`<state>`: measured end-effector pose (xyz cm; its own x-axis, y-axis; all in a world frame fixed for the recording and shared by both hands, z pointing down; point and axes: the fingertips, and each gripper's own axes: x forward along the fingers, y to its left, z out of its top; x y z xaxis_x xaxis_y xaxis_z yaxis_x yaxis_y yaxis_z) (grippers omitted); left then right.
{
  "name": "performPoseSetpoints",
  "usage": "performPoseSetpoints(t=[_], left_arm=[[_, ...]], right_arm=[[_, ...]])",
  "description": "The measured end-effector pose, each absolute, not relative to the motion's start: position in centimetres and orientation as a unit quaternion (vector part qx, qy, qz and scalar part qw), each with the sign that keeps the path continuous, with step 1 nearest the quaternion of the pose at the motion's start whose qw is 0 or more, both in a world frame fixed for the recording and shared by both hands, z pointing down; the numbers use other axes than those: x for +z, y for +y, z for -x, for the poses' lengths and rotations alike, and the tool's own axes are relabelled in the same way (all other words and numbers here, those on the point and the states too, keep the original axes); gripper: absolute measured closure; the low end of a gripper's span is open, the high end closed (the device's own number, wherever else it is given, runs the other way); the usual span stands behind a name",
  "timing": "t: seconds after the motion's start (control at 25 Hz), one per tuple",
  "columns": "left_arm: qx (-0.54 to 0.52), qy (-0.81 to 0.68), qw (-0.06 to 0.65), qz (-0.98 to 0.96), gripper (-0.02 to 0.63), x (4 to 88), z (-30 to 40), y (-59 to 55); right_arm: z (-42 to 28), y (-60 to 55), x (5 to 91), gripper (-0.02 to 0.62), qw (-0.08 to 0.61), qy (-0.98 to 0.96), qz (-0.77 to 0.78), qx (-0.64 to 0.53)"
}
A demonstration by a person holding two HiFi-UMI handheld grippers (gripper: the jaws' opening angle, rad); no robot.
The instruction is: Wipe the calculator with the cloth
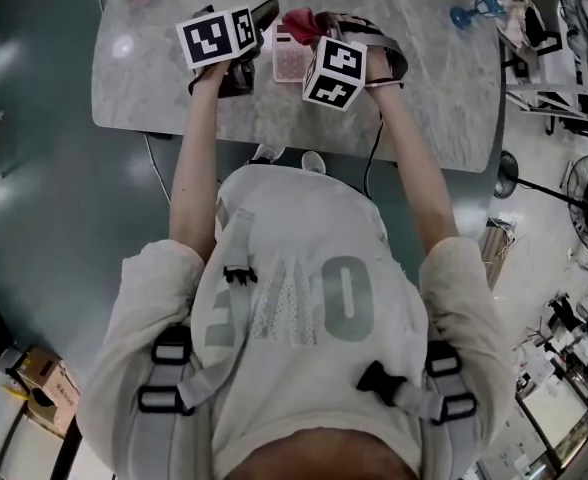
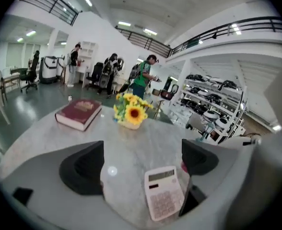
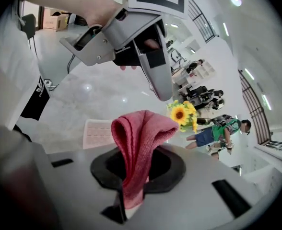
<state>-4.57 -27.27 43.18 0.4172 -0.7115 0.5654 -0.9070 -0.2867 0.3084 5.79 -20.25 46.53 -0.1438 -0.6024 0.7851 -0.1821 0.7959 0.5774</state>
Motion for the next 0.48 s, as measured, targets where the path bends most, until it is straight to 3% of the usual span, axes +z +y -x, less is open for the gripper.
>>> performPoseSetpoints(t=[0.24, 0.48], left_arm=[[0.048, -0.519, 0.15, -0.84, 0.087, 29.5, 2.7, -28.0], [-0.067, -0.499, 0.005, -0.864, 0.089, 18.5, 1.7, -24.1]], right_arm=[[-7.5, -22.7, 36.6, 0.537, 0.52, -0.735, -0.378, -0.216], [-8.8, -21.7, 26.0, 0.537, 0.346, -0.758, -0.507, -0.22]])
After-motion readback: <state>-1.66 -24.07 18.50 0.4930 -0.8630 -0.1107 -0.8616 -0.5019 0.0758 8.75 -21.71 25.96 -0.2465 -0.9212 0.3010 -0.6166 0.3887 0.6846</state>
